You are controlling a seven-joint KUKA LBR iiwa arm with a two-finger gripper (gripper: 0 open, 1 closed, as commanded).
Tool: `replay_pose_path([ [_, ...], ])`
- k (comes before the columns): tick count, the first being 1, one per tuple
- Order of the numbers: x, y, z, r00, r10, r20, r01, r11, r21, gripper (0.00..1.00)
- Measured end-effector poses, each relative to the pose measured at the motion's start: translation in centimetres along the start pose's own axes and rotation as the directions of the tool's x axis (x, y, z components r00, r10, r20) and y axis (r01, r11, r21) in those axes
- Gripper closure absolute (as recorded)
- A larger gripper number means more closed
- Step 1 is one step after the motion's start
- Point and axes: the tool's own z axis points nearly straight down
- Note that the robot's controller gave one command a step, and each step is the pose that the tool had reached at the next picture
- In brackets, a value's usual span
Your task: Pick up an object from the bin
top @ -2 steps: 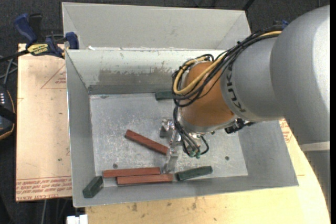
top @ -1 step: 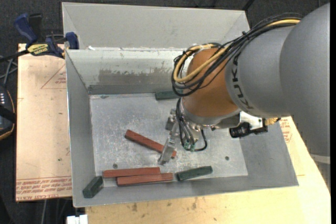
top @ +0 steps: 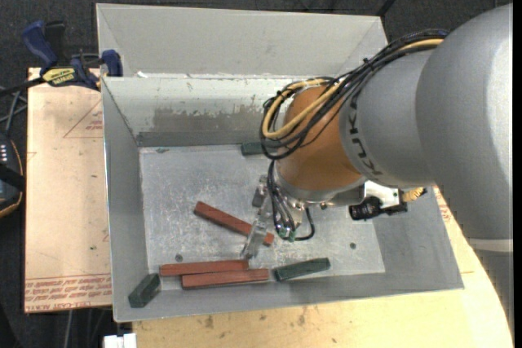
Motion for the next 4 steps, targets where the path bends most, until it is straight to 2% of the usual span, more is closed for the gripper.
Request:
replay_pose_path([
  [1,0.2,1.8,3.4,0.998,0.064,-0.003,-0.064,0.998,0.001,1.00],
  [3,0.3,1.7,3.1,0.998,0.065,-0.004,-0.065,0.998,0.002,1.00],
  [4,0.4,1.6,1.6,0.998,0.064,-0.009,-0.064,0.998,0.006,1.00],
])
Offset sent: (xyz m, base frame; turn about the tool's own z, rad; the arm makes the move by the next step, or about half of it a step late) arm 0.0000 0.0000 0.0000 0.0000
